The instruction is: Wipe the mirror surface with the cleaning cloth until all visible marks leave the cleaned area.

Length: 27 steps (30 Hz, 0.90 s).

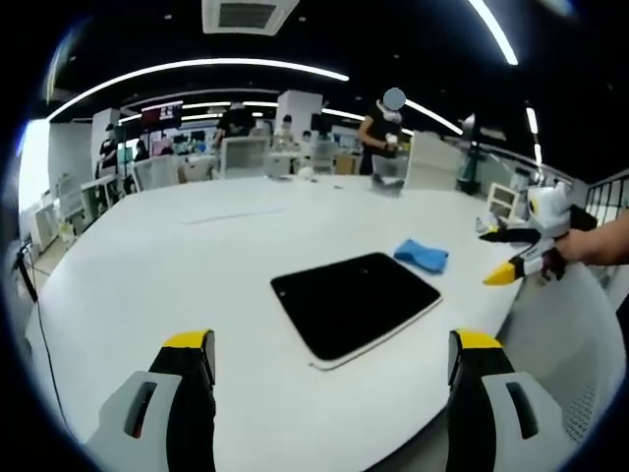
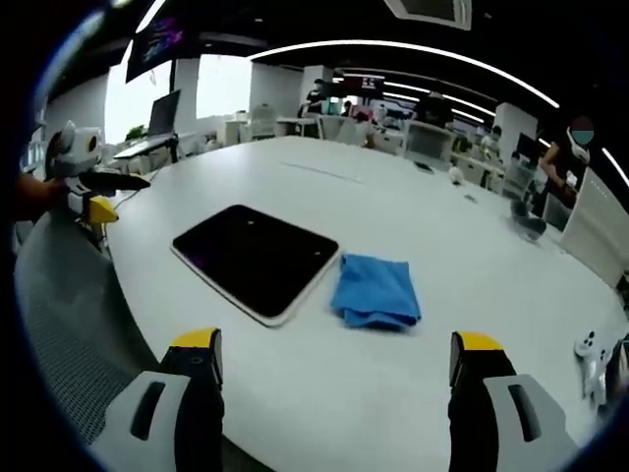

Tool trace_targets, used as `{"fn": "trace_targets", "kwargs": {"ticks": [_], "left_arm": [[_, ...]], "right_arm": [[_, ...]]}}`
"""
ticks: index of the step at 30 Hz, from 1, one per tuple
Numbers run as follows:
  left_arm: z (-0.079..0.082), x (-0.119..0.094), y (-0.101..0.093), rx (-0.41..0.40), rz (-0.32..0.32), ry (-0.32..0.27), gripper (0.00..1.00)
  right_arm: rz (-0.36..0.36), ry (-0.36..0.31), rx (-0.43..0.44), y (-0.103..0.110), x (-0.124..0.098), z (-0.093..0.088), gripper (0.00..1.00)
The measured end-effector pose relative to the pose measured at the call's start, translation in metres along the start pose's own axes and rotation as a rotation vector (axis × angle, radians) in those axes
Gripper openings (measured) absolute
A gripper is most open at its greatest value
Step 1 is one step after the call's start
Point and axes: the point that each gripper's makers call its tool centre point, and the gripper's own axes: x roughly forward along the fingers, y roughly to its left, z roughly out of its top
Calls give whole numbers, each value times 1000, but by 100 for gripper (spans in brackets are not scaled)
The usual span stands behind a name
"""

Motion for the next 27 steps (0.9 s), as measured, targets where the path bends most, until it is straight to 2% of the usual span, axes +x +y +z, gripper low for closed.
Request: {"fn": "trace_targets", "kwargs": {"ticks": [2, 4, 8, 11, 13, 14, 15, 16, 17, 19, 22, 27], "left_arm": [[-3, 1, 1, -9, -3, 14, 99], [-2, 2, -2, -35, -34, 2, 99], [-3, 3, -7, -16, -44, 3, 99], [-8, 4, -2, -64, -30, 33, 99], [-9, 4, -2, -56, -36, 34, 99], [-10, 5, -6, -20, -55, 47, 99], [-11, 6, -11, 6, -77, 54, 99], [-12, 6, -19, 0, -114, 58, 99], [-11, 5, -20, 7, -119, 55, 99], [-6, 5, -18, 30, -105, 34, 99], [-7, 4, -12, 19, -83, 34, 99], [-6, 3, -6, 27, -51, 29, 99]], "right_arm": [[7, -1, 7, 1, 1, 0, 97], [21, -26, 16, 3, 1, 5, 99], [28, -68, 34, 3, -2, 11, 100], [45, -40, 54, 6, 2, 7, 100], [53, -39, 37, 9, 2, 8, 100], [59, -35, 22, 11, 2, 7, 100], [71, -3, -1, 14, 3, 1, 99], [74, 11, -3, 14, 3, -2, 98], [71, 1, 6, 13, 2, -1, 98], [48, -14, 20, 5, 0, 0, 97], [27, 10, 40, -2, 1, -5, 95], [42, -5, 25, 3, 1, -1, 97]]}}
